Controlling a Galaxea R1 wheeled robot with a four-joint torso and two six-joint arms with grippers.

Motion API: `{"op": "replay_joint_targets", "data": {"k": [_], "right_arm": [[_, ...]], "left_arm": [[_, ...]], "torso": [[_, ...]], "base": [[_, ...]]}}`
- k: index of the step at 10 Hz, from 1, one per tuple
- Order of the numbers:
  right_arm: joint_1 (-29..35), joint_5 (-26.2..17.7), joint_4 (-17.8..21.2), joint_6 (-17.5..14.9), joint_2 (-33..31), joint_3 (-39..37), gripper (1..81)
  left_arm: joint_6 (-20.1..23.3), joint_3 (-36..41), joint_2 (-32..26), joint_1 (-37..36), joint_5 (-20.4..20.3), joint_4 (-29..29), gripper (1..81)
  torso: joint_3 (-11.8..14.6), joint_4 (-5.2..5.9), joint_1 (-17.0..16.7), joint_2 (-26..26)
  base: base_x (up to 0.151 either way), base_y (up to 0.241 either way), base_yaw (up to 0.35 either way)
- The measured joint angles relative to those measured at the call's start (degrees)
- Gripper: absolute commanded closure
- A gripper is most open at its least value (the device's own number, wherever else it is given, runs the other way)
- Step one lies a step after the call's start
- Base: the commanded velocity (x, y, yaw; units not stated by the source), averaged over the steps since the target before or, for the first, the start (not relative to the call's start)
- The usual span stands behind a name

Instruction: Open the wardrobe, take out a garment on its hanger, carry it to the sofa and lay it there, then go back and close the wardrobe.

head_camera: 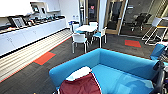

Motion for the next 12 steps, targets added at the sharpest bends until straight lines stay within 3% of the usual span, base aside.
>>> {"op": "replay_joint_targets", "data": {"k": [5, 12], "right_arm": [[-0.02, -0.01, 0.0, 0.0, 0.35, -0.52, 1.0], [-0.28, -0.34, 0.01, 0.0, 0.49, -0.55, 1.0]], "left_arm": [[0.0, -12.84, 8.57, 1.15, -0.13, 0.57, 1.0], [0.02, -13.67, 9.48, 2.06, -0.66, 0.77, 1.0]], "torso": [[0.04, 0.0, 0.0, -0.05], [0.09, 0.0, 0.0, -0.07]], "base": [[0.0, 0.0, 0.0], [-0.093, 0.0, 0.0]]}}
